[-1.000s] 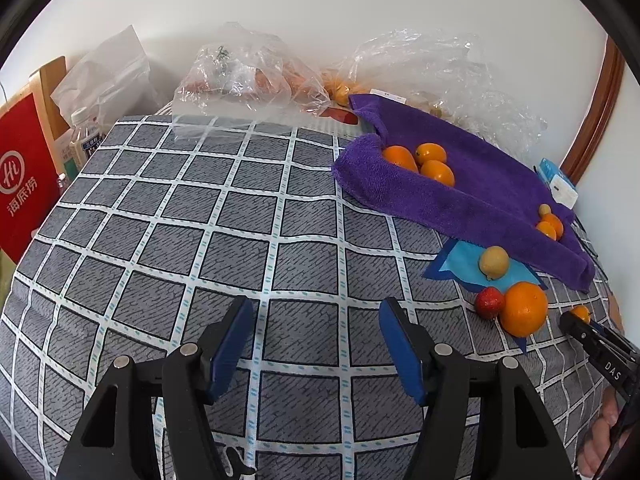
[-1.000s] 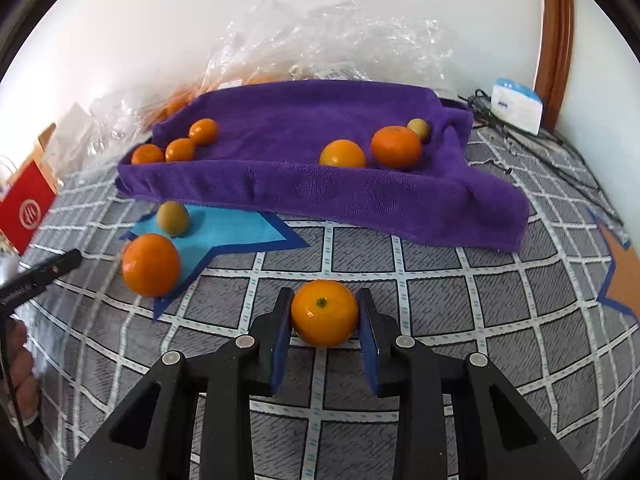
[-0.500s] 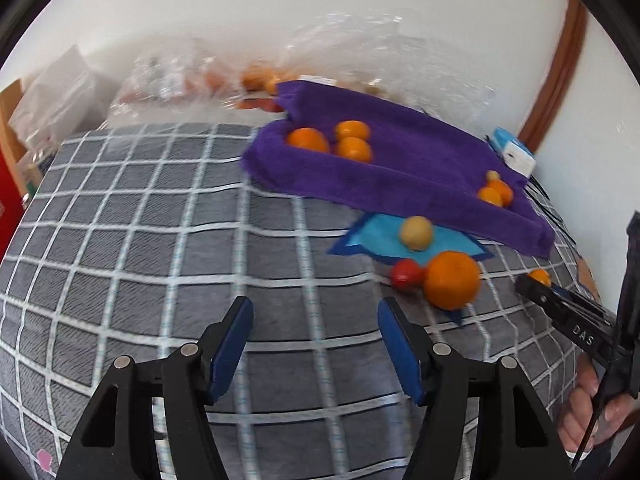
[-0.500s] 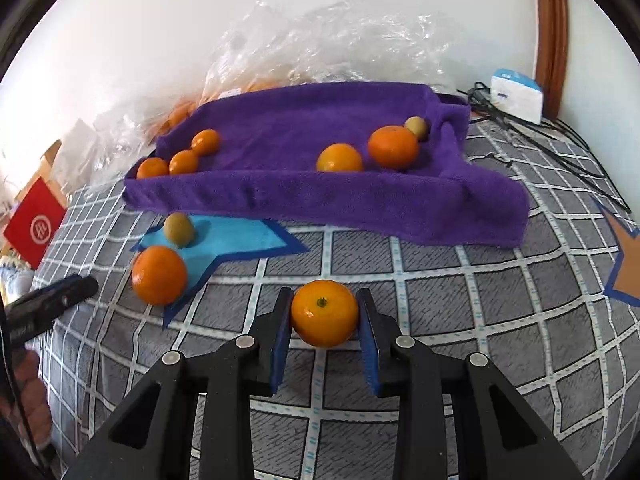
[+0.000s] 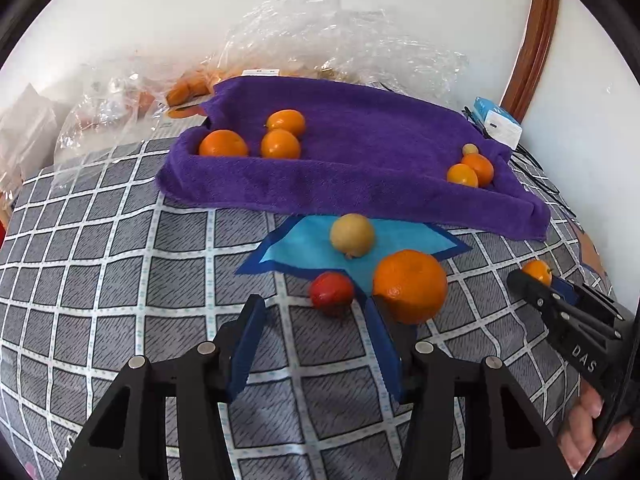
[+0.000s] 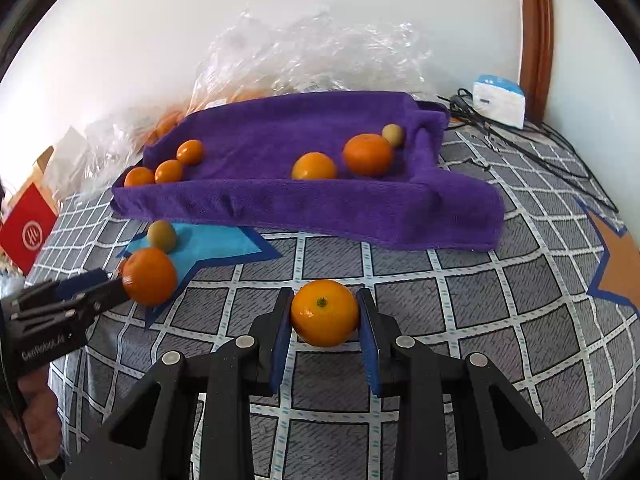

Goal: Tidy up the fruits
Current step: 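Grasp the small red fruit with the left tool while the right tool holds the orange, then carry the held red fruit and orange over the purple towel with both tools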

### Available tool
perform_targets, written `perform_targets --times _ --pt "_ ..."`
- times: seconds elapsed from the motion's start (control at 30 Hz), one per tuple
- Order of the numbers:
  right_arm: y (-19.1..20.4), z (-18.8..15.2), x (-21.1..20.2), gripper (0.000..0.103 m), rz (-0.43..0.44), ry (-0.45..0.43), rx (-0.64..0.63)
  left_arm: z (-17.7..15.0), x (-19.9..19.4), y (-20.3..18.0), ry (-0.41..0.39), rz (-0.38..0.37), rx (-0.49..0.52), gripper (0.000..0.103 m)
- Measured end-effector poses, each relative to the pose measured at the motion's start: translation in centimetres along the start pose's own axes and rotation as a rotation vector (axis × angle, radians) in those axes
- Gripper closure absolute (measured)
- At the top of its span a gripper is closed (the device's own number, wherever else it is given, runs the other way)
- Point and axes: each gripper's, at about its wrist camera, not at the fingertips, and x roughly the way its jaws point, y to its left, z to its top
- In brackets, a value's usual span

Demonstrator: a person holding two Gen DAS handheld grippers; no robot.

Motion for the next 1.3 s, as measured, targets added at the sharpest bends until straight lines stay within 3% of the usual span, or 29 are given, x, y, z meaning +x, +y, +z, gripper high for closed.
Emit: perform_targets --times 0.2,0.33,0.4,0.47,0.63,0.97,1.3 --pt "0.0 -0.1 -0.1 0.072 0.001 -0.001 -0.005 0.4 0.7 -0.2 -0.004 0.022 -0.035 0.057" --pt "-0.2 -0.1 0.0 0.072 -0.002 0.002 0.007 0.3 1.0 -0.6 -0.038 0.047 -0.006 0.074" --pt "-0.2 -0.1 0.0 0.072 -0.003 0.0 0.006 0.4 1.0 -0.4 -0.044 0.014 -0.021 0.08" --pt "-0.2 -0.1 0.0 0.072 -0.001 0.0 0.007 0.4 1.0 0.3 -0.045 -0.037 -0.053 0.08" --pt "-0.7 0.0 0.2 0.072 0.022 0.008 0.036 0.0 0.1 1.4 -0.094 -0.064 -0.119 0.08" --pt "-0.1 -0.2 0.0 0.072 0.008 -0.002 0.006 -0.2 -2.1 1.4 -0.211 -0.043 -0.114 0.08" --pt "0.0 -0.2 -0.3 0.072 0.013 -0.014 0.006 -0.1 -2.4 2.2 -0.246 -0.01 -0.156 0.08"
